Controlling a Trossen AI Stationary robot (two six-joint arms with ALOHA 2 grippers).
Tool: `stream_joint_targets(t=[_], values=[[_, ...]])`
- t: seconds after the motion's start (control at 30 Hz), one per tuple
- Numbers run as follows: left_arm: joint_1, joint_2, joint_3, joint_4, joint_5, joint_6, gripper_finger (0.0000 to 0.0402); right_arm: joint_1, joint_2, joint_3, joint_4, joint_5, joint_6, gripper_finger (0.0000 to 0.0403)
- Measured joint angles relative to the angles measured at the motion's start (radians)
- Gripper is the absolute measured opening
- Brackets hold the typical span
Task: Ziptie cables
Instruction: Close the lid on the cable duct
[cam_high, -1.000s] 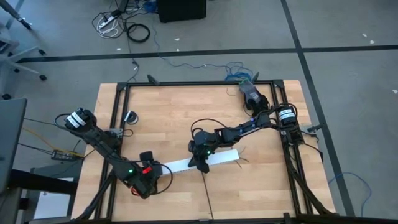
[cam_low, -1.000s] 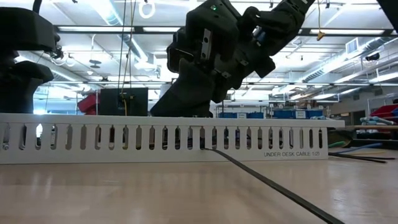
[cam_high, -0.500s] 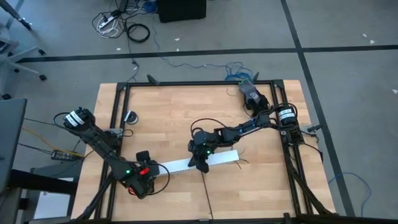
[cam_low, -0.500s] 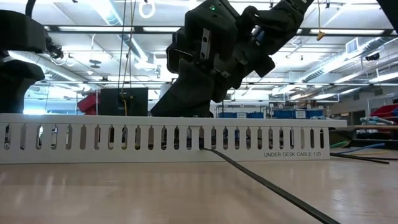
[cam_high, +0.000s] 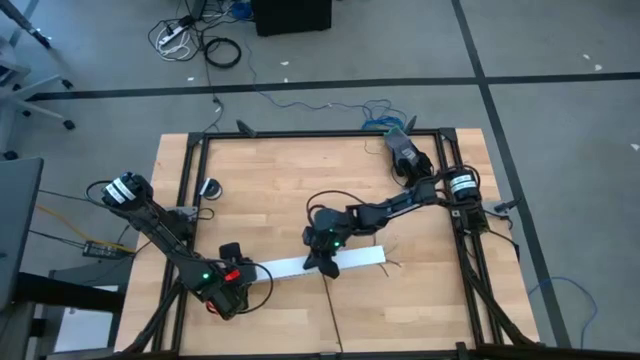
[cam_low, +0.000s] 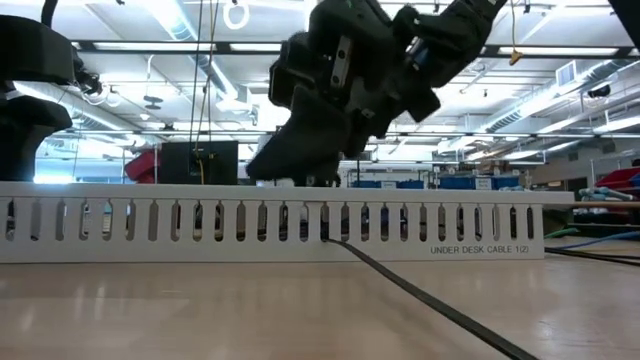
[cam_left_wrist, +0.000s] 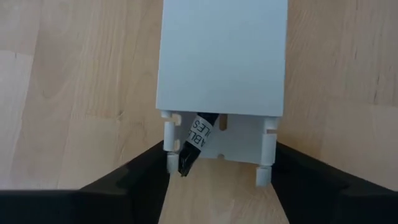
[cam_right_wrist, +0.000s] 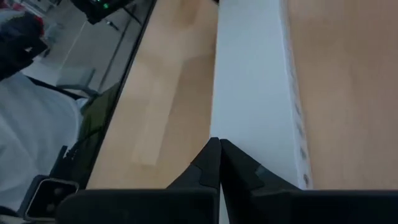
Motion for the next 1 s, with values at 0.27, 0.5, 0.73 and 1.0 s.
stream_joint_targets(t=[0.27, 0.5, 0.73, 1.0], values=[[0.000, 0.000, 0.000, 0.000, -0.003, 0.000, 0.0238, 0.009, -0.085, 0.003, -0.130, 0.092, -0.031, 0.0000], [0.000, 0.000, 0.000, 0.000, -0.003, -0.001, 0.0238, 0.031, -0.082, 0.004, -0.272, 0.183, -0.005, 0.0000], [0.002, -0.001, 0.000, 0.002, -0.007, 0.003, 0.0239, 0.035, -0.082, 0.005, -0.289, 0.216, -0.003, 0.0000], [0.007, -0.002, 0.000, 0.007, -0.007, 0.007, 0.0239, 0.025, -0.005, 0.010, -0.189, 0.174, 0.007, 0.0000]])
